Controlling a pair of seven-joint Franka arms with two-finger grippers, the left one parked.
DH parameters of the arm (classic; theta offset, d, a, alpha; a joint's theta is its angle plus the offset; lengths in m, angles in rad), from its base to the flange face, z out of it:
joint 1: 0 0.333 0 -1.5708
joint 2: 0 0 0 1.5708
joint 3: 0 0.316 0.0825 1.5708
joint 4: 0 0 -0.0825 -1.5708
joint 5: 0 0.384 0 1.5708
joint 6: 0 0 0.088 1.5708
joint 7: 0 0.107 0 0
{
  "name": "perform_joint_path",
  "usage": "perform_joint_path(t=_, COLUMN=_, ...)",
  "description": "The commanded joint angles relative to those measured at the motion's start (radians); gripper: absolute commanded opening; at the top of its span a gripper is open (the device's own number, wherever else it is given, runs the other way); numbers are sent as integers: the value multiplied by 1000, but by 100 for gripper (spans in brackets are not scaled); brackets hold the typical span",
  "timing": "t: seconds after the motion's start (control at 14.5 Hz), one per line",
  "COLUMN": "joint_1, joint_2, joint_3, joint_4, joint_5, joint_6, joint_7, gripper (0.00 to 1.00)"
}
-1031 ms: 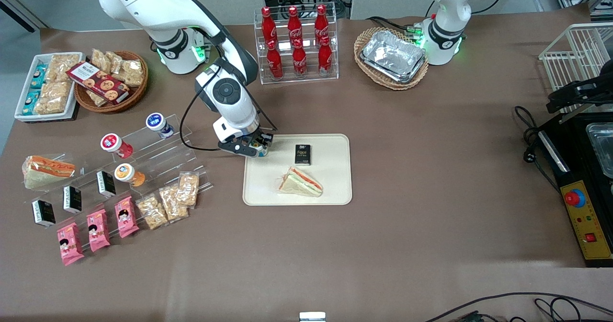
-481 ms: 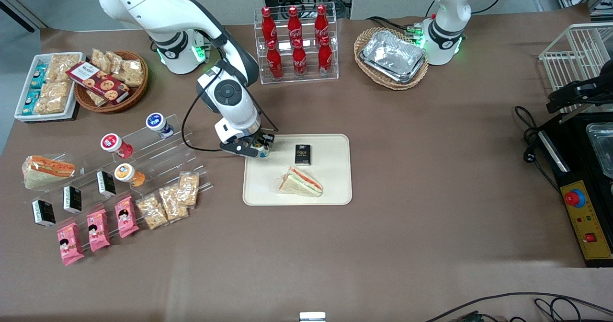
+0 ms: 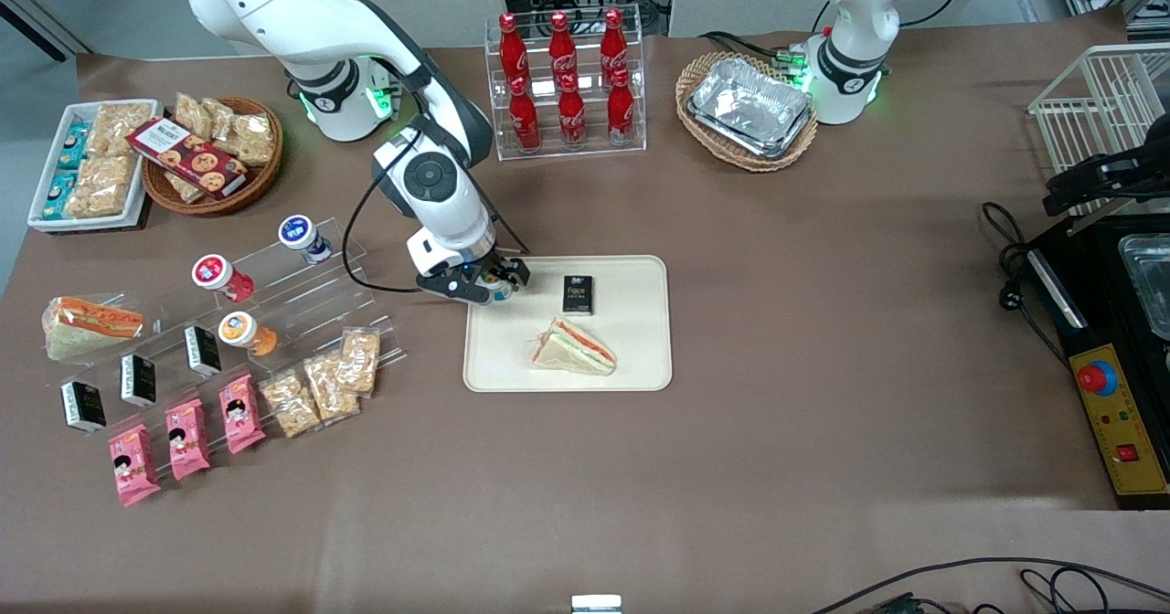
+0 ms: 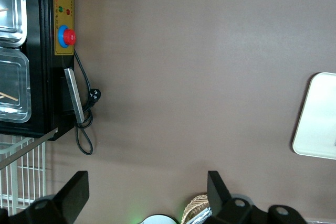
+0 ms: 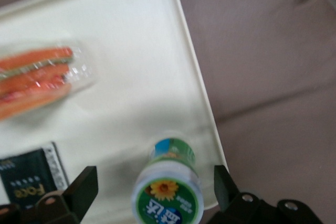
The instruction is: Place green gum on tray
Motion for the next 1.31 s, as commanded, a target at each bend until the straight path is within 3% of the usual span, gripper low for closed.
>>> perform_joint_path(t=0.0, joint_1=-46, joint_2=-81, joint_3=-12, joint_4=67, joint_5=-20, joint_6=-129, joint_7=-3, gripper=99)
perform_joint_path(t=0.21, joint_1=-79, joint_2=-104, joint_3=-10, joint_4=248, joint_5=-2, joint_6=-419, joint_7=-44, gripper=99)
perform_joint_path(t=0.34, joint_1=-111, joint_2=-146, joint_3=-13, joint_4=328, joint_5=68, joint_6=-556, joint_7=-110, gripper=99)
perform_joint_path(t=0.55, joint_1=-241, joint_2=-234, joint_3=-12, joint_4=340, joint_5=158, joint_6=-668, joint_7=-333, gripper=99)
perform_joint_path(t=0.76, joint_1=-354, joint_2=-325, joint_3=-21, joint_4=340, joint_5=162, joint_6=-750, joint_7=-529, gripper=100)
perform_joint_path(t=0.89, joint_1=-349, joint_2=-371, joint_3=-123, joint_4=340, joint_5=162, joint_6=-794, joint_7=-637, gripper=100)
perform_joint_path(t=1.1, joint_1=-349, joint_2=-405, joint_3=-290, joint_4=358, joint_5=164, joint_6=-846, joint_7=-964, gripper=100)
perform_joint_path(t=1.24, joint_1=-348, joint_2=-396, joint_3=-366, joint_4=397, joint_5=164, joint_6=-869, joint_7=-1032, gripper=100)
